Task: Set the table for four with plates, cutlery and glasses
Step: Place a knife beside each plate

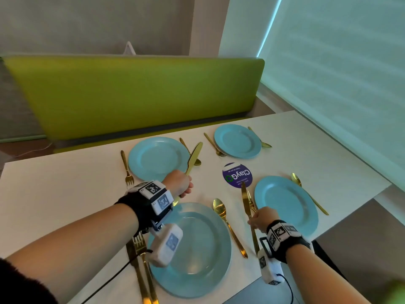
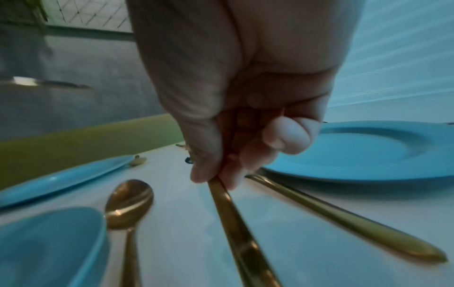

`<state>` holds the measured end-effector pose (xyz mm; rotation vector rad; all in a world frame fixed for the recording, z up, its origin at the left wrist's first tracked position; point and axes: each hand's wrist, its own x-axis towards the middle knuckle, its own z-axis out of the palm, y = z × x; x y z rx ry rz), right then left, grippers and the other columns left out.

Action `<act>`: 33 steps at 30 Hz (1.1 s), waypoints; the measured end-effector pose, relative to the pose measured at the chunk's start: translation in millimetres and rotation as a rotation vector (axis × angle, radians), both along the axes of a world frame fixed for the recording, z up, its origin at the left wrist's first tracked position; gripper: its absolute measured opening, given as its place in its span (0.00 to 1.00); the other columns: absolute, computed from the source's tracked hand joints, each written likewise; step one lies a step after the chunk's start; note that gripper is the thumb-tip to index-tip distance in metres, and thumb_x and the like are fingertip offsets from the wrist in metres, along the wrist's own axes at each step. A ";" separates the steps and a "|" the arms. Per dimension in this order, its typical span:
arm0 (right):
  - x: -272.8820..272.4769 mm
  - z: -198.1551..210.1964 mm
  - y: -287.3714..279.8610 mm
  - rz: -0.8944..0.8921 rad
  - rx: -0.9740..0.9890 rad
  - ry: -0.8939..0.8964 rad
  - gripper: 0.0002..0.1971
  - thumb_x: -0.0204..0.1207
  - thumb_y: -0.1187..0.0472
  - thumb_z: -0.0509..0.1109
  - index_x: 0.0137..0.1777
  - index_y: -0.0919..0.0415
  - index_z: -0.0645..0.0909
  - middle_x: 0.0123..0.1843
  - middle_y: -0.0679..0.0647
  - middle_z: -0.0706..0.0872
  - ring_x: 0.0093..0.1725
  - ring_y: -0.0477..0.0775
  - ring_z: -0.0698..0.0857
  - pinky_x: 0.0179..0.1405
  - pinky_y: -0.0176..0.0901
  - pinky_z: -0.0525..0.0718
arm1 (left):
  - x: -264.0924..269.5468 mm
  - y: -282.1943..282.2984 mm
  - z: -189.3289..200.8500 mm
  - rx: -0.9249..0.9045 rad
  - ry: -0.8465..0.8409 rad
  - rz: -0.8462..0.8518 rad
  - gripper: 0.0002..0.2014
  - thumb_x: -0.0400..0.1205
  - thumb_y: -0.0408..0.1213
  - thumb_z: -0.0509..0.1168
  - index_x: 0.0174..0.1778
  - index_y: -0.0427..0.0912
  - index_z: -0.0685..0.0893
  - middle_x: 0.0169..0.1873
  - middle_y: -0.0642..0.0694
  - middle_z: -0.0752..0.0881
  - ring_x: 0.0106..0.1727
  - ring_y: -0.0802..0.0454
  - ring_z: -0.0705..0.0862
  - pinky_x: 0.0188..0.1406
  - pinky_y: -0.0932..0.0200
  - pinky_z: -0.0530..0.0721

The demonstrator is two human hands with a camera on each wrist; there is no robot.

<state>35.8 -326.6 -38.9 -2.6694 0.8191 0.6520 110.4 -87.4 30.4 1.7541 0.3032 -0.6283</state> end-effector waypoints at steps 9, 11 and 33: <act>18.3 -38.4 -20.8 0.028 -0.060 0.041 0.16 0.73 0.52 0.73 0.57 0.60 0.85 0.54 0.54 0.88 0.55 0.54 0.86 0.56 0.44 0.86 | 8.9 -18.5 -10.0 -0.006 0.044 0.039 0.11 0.84 0.26 0.51 0.37 0.39 0.72 0.28 0.44 0.75 0.26 0.53 0.71 0.25 0.63 0.65; 19.9 -41.1 -23.3 0.035 -0.064 0.045 0.15 0.73 0.53 0.72 0.57 0.59 0.85 0.53 0.54 0.87 0.54 0.54 0.86 0.56 0.44 0.86 | 10.6 -21.7 -10.7 -0.004 0.040 0.051 0.12 0.83 0.26 0.51 0.35 0.39 0.72 0.28 0.44 0.76 0.26 0.52 0.71 0.25 0.63 0.65; 12.1 -51.2 -33.7 0.030 -0.132 -0.062 0.13 0.77 0.55 0.68 0.57 0.58 0.84 0.53 0.54 0.87 0.53 0.55 0.87 0.52 0.44 0.86 | 12.7 -49.6 -19.1 -0.022 0.030 0.102 0.12 0.85 0.30 0.48 0.39 0.40 0.73 0.30 0.44 0.77 0.27 0.52 0.74 0.26 0.63 0.69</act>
